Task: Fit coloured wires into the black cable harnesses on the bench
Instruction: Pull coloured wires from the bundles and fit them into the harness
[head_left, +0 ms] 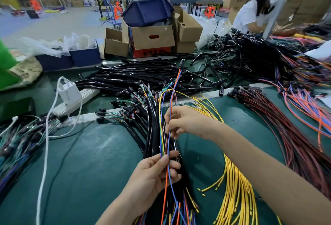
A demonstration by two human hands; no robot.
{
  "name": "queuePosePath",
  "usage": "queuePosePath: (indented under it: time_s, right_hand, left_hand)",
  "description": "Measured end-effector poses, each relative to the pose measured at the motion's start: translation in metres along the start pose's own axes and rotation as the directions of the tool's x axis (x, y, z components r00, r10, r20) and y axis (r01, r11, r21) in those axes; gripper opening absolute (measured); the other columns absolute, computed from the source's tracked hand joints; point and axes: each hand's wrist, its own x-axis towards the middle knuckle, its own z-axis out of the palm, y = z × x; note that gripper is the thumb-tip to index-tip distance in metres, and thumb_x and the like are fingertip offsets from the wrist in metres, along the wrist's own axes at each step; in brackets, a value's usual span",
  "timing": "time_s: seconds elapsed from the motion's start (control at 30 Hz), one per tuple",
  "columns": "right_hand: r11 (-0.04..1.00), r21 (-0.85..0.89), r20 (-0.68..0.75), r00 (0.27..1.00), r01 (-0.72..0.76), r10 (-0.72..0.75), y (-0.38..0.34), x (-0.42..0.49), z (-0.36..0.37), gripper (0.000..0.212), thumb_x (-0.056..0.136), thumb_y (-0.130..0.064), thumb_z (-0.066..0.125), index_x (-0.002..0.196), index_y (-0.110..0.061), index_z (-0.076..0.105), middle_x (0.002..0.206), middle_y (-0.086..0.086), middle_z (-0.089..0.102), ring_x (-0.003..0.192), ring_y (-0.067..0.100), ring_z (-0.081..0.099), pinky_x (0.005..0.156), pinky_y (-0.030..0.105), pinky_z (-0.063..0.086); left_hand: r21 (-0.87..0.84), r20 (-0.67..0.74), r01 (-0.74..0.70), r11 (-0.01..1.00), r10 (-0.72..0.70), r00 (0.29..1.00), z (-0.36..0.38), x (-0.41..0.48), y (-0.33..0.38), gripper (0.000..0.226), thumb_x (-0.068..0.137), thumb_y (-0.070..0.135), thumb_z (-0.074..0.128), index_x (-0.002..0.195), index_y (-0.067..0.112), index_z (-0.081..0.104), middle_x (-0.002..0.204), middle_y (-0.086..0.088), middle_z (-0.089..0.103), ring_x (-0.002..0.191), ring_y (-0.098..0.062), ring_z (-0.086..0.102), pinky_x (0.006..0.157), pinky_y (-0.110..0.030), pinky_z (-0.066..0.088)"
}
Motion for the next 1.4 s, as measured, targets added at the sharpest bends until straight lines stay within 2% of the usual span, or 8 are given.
queuePosePath:
  time_s: [0.17, 0.33, 0.5, 0.67, 0.77, 0.9, 1.17, 1.4]
  right_hand:
    - [0.994, 0.109, -0.151, 0.988, -0.027, 0.043, 0.000, 0.010, -0.014, 0.025, 0.085, 0.013, 0.044, 0.074, -0.010, 0.045, 0.064, 0.010, 0.062, 0.048, 0.014, 0.055, 0.048, 0.020, 0.049]
    - [0.945, 0.324, -0.415, 0.905, 0.048, 0.096, -0.007, 0.032, -0.053, 0.031, 0.087, 0.018, 0.042, 0.073, -0.009, 0.043, 0.065, 0.015, 0.055, 0.041, 0.013, 0.054, 0.042, 0.018, 0.047]
    - [0.946, 0.318, -0.562, 0.816, 0.060, 0.137, -0.008, 0.047, -0.086, 0.029, 0.091, 0.017, 0.037, 0.078, -0.009, 0.042, 0.070, 0.015, 0.053, 0.054, 0.018, 0.049, 0.042, 0.017, 0.046]
    - [0.917, 0.395, -0.450, 0.883, 0.061, 0.135, -0.009, 0.046, -0.088, 0.026, 0.091, 0.014, 0.039, 0.082, -0.008, 0.048, 0.071, 0.012, 0.055, 0.050, 0.013, 0.053, 0.045, 0.017, 0.048]
    - [0.825, 0.555, -0.380, 0.915, 0.107, 0.137, -0.010, 0.040, -0.089, 0.023, 0.091, 0.011, 0.038, 0.086, -0.007, 0.050, 0.069, 0.010, 0.053, 0.043, 0.011, 0.051, 0.044, 0.017, 0.046]
    - [0.712, 0.699, -0.258, 0.953, 0.071, 0.158, -0.010, 0.027, -0.095, 0.019, 0.092, 0.007, 0.037, 0.095, -0.004, 0.053, 0.066, 0.008, 0.057, 0.058, 0.013, 0.046, 0.045, 0.016, 0.045]
    - [0.905, 0.424, -0.182, 0.974, -0.044, 0.133, 0.006, 0.029, -0.054, 0.022, 0.088, 0.013, 0.041, 0.089, -0.007, 0.052, 0.065, 0.008, 0.055, 0.051, 0.013, 0.047, 0.046, 0.017, 0.041]
    - [0.971, 0.216, -0.330, 0.944, 0.106, -0.030, 0.013, 0.041, -0.041, 0.029, 0.089, 0.016, 0.037, 0.084, -0.010, 0.049, 0.066, 0.010, 0.054, 0.048, 0.013, 0.048, 0.048, 0.020, 0.040]
  left_hand:
    - [0.021, 0.011, 0.017, 1.000, -0.017, 1.000, 0.001, 0.000, 0.001, 0.026, 0.082, 0.011, 0.056, 0.099, -0.006, 0.066, 0.064, -0.008, 0.057, 0.045, -0.009, 0.048, 0.056, -0.026, 0.053]
    - [0.022, 0.013, 0.003, 1.000, -0.003, 1.000, 0.002, -0.001, 0.001, 0.022, 0.082, 0.010, 0.055, 0.096, -0.005, 0.064, 0.063, -0.006, 0.054, 0.044, -0.008, 0.044, 0.055, -0.026, 0.053]
    - [0.057, 0.020, -0.007, 0.998, 0.006, 1.000, 0.002, -0.003, 0.000, 0.021, 0.082, 0.010, 0.054, 0.094, -0.005, 0.061, 0.061, -0.006, 0.053, 0.044, -0.008, 0.043, 0.056, -0.026, 0.053]
    - [0.056, 0.012, -0.010, 0.998, 0.009, 1.000, 0.003, -0.002, 0.000, 0.024, 0.082, 0.011, 0.054, 0.096, -0.008, 0.061, 0.069, -0.014, 0.062, 0.051, -0.014, 0.057, 0.063, -0.030, 0.057]
    - [0.042, 0.014, -0.004, 0.999, 0.004, 1.000, 0.003, -0.002, 0.000, 0.025, 0.081, 0.012, 0.055, 0.096, -0.008, 0.061, 0.072, -0.017, 0.063, 0.053, -0.016, 0.060, 0.065, -0.031, 0.058]
    - [0.042, 0.019, -0.005, 0.999, 0.005, 1.000, 0.001, -0.002, 0.000, 0.024, 0.081, 0.014, 0.055, 0.093, -0.006, 0.061, 0.076, -0.019, 0.066, 0.056, -0.017, 0.063, 0.064, -0.031, 0.058]
    - [0.052, 0.045, 0.019, 0.998, -0.021, 0.999, 0.000, -0.001, 0.001, 0.026, 0.082, 0.015, 0.053, 0.096, -0.006, 0.060, 0.100, -0.030, 0.068, 0.088, -0.035, 0.070, 0.068, -0.033, 0.058]
    - [0.028, 0.059, 0.008, 1.000, -0.009, 0.998, -0.001, -0.001, -0.002, 0.037, 0.085, 0.012, 0.054, 0.113, -0.012, 0.055, 0.083, -0.022, 0.067, 0.059, -0.021, 0.063, 0.065, -0.031, 0.056]
